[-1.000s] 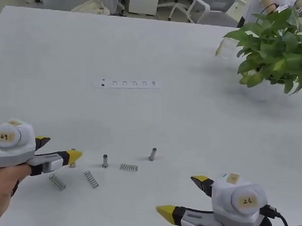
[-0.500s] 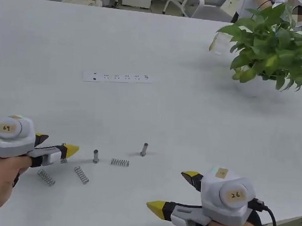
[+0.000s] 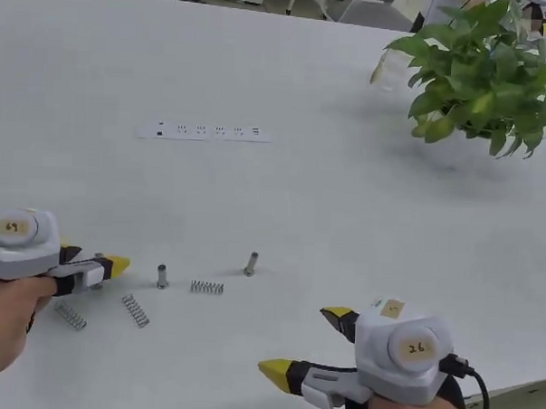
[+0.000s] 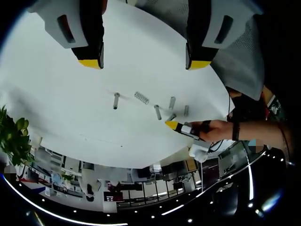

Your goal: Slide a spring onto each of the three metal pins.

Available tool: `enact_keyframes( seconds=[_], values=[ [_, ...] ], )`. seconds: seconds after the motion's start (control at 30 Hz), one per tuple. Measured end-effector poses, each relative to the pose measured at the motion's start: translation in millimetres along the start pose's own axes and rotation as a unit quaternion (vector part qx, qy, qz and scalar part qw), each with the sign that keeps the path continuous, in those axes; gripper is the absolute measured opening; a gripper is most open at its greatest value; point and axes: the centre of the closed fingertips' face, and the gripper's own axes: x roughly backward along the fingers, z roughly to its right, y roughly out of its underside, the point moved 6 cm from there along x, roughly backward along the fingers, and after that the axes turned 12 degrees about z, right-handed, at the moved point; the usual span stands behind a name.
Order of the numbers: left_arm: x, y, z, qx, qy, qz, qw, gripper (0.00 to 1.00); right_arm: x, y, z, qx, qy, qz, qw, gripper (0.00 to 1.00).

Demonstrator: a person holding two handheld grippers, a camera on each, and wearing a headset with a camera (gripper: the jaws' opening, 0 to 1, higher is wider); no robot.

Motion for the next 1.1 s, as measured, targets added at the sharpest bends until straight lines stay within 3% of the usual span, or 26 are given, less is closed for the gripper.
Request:
enact_keyframes(
  seconds=[0.13,0.27,0.3,0.43,0.67,1.1],
  values=[
    [-1.8,2.5,-0.7,0.014,-0.009,0.002,0.9999,0.43,-0.6,-1.7,-0.8,0.001,-0.002,0.0,1.0,0.7],
    [-4.6,5.9,1.2,0.01,-0.016,-0.005,0.9998,0.39,-0.2,-2.4,0.4,0.0,0.0,0.002,1.0,0.7],
    [-4.8,8.2,0.3,0.002,-0.025,-0.016,0.9996,0.37,-0.1,-2.3,0.3,0.0,0.0,0.002,1.0,0.7],
    [-6.5,8.1,2.6,-0.003,-0.031,-0.015,0.9994,0.29,0.3,-0.9,0.3,-0.001,0.0,0.0,1.0,0.7],
    [-8.4,6.8,2.5,-0.049,-0.042,-0.031,0.9974,0.17,-0.6,-1.6,0.0,-0.002,0.0,0.001,1.0,0.69],
    [-12.1,3.5,-3.4,-0.075,-0.049,-0.057,0.9943,0.06,-1.9,-1.2,0.2,-0.002,-0.002,0.0,1.0,0.69]
  ],
)
